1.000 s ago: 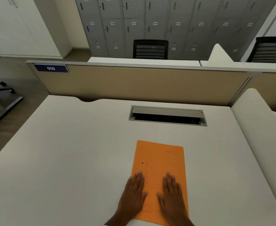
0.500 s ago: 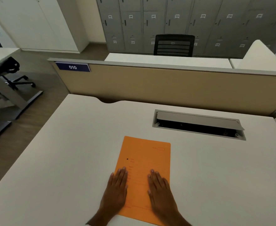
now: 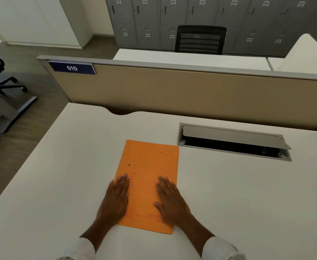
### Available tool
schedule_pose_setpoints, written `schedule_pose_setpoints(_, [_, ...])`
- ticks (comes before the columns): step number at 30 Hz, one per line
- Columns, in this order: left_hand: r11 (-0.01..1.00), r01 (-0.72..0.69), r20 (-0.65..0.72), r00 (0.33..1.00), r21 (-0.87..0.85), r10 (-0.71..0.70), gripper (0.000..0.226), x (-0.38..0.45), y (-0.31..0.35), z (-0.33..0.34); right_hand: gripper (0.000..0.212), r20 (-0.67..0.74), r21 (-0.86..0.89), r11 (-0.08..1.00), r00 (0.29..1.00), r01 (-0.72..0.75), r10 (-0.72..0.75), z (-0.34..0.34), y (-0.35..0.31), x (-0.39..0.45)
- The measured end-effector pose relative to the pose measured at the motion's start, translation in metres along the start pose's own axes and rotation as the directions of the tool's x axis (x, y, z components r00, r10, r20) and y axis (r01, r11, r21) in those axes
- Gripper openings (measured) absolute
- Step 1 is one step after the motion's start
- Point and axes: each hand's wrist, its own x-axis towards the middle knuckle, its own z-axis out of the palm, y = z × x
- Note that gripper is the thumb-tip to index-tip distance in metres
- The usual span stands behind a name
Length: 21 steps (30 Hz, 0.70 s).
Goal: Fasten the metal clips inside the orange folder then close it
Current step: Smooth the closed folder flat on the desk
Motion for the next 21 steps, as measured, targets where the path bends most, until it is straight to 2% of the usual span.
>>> schedule_pose_setpoints(21, [1.000,-0.012,-0.055,0.998,-0.019,0.011,0.071,0.123,-0.031,-0.018,0.075,-0.040,-0.010,1.000,0.999,-0.013,0.012,-0.041,0.053,0.106])
